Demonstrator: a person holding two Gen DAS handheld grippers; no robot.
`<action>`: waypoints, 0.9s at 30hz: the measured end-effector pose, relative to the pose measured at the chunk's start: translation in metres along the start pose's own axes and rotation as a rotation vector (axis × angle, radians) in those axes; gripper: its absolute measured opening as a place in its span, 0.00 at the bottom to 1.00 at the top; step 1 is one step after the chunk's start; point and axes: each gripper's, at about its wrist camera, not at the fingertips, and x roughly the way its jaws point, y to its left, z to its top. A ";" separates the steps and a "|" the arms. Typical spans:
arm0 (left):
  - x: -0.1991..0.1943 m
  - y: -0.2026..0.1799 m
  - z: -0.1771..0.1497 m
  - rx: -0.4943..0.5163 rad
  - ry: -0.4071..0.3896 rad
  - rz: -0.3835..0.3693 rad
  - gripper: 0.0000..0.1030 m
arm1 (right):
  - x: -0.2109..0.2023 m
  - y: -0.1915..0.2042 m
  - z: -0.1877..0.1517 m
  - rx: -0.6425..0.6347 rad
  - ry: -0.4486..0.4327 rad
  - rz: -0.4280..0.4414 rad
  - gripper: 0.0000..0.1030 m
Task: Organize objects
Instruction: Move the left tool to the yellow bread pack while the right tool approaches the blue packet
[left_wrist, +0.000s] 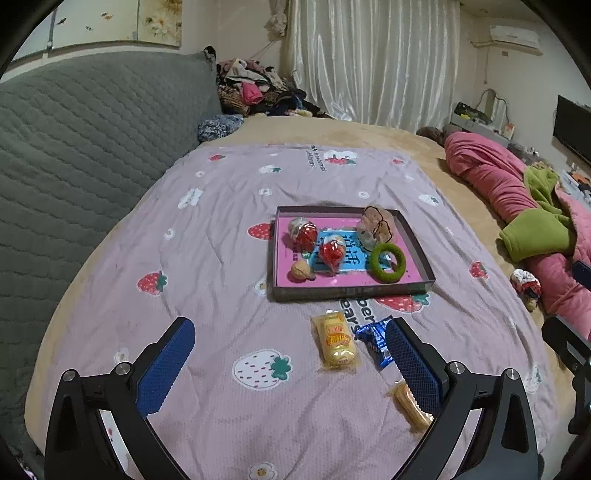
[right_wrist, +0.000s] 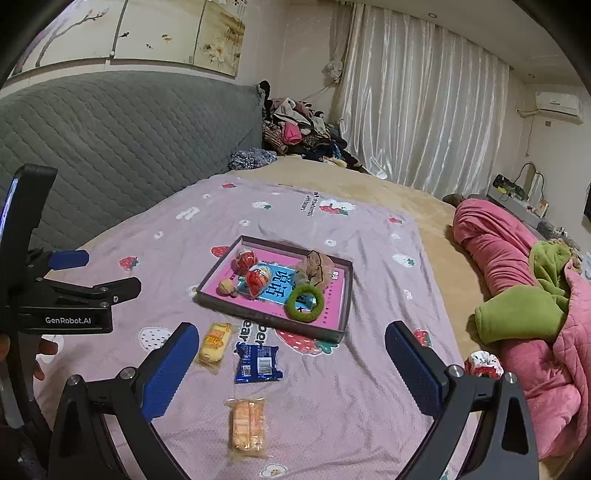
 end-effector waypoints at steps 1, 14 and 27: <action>0.000 -0.001 -0.001 0.000 0.001 -0.001 1.00 | 0.000 0.000 -0.001 -0.003 0.004 -0.001 0.99; 0.024 -0.008 -0.014 0.020 0.057 0.002 1.00 | 0.022 0.005 -0.015 -0.023 0.061 0.001 0.99; 0.082 -0.014 -0.015 0.015 0.135 -0.002 1.00 | 0.078 0.018 -0.034 -0.073 0.162 0.021 0.99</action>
